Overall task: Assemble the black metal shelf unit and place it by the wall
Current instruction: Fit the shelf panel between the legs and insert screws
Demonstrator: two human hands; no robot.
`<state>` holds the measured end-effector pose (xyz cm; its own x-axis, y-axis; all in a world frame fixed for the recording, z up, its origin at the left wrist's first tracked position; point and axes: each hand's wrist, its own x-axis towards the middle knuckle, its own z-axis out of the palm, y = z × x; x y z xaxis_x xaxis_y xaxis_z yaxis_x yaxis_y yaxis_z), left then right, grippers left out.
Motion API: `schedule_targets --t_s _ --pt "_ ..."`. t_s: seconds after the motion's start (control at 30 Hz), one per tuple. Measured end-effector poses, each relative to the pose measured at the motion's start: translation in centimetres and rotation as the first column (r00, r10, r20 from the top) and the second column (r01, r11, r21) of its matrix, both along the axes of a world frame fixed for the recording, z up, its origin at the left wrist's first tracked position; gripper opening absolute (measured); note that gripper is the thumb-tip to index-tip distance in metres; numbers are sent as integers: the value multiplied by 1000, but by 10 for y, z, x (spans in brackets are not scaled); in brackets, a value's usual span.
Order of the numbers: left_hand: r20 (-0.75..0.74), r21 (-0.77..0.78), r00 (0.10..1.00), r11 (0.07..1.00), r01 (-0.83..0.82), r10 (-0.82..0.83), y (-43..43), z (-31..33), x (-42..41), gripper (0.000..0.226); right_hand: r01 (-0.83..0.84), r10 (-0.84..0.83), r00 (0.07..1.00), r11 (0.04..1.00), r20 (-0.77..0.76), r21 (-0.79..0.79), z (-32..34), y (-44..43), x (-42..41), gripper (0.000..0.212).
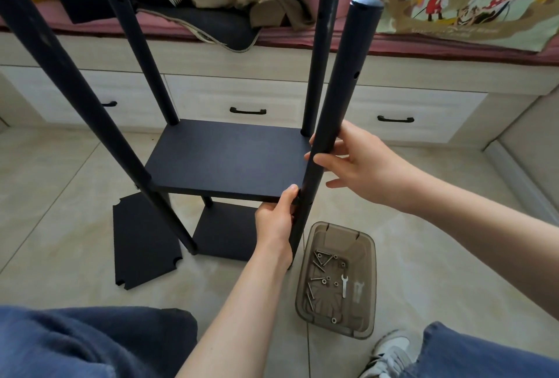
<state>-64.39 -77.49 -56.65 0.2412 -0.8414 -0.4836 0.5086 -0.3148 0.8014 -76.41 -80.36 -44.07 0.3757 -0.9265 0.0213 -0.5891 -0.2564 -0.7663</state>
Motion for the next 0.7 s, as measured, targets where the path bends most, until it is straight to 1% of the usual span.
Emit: schedule_targets --t_s 0.17,0.43,0.6,0.7 --pt "-4 13 1000 1000 -8 8 -1 1 0 15 -4 4 1000 1000 -20 1 1 1 1 19" --pt "-24 -10 999 999 37 -37 0 -1 5 15 -3 1 999 1000 -45 -30 -1 0 1 18" --pt "14 -26 999 999 45 -45 1 0 4 13 43 -43 999 999 19 -12 -4 -1 2 21" --pt "22 -51 998 997 58 -57 3 -2 5 12 27 -29 997 999 78 27 -5 -2 -2 28"
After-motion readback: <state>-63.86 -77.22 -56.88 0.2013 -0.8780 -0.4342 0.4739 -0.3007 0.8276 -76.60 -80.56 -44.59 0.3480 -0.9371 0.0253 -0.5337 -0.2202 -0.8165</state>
